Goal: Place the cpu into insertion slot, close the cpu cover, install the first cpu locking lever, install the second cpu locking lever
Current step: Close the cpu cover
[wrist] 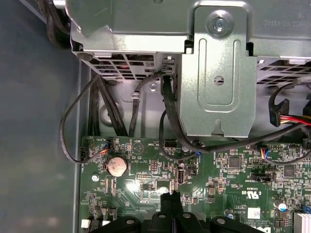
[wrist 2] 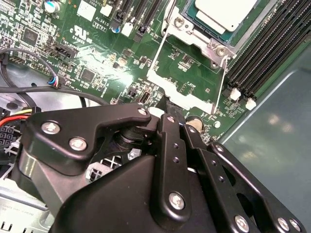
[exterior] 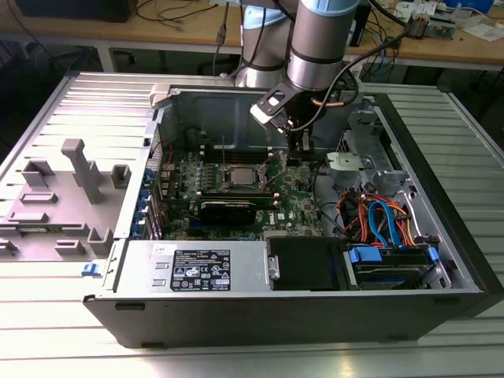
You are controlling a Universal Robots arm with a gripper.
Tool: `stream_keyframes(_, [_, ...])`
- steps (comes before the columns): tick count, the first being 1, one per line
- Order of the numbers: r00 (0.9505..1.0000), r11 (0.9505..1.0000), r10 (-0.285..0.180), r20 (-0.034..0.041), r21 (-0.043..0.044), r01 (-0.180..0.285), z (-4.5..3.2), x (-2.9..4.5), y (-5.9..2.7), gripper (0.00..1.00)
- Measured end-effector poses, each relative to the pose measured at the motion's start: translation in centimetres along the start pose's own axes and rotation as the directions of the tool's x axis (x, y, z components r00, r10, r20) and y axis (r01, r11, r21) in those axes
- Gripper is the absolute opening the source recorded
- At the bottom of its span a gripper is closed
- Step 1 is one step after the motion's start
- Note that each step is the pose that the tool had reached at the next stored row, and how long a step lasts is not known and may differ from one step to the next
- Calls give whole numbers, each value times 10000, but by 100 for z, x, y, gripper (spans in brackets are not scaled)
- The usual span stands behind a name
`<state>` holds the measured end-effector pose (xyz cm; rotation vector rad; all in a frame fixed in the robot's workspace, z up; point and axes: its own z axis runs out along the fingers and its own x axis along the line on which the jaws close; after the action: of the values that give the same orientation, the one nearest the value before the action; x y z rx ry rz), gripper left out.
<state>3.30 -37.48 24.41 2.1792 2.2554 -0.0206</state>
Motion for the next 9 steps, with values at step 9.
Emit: stream_keyframes(9, [10000, 10000, 0, -2, 0, 0, -25, 2, -49, 11])
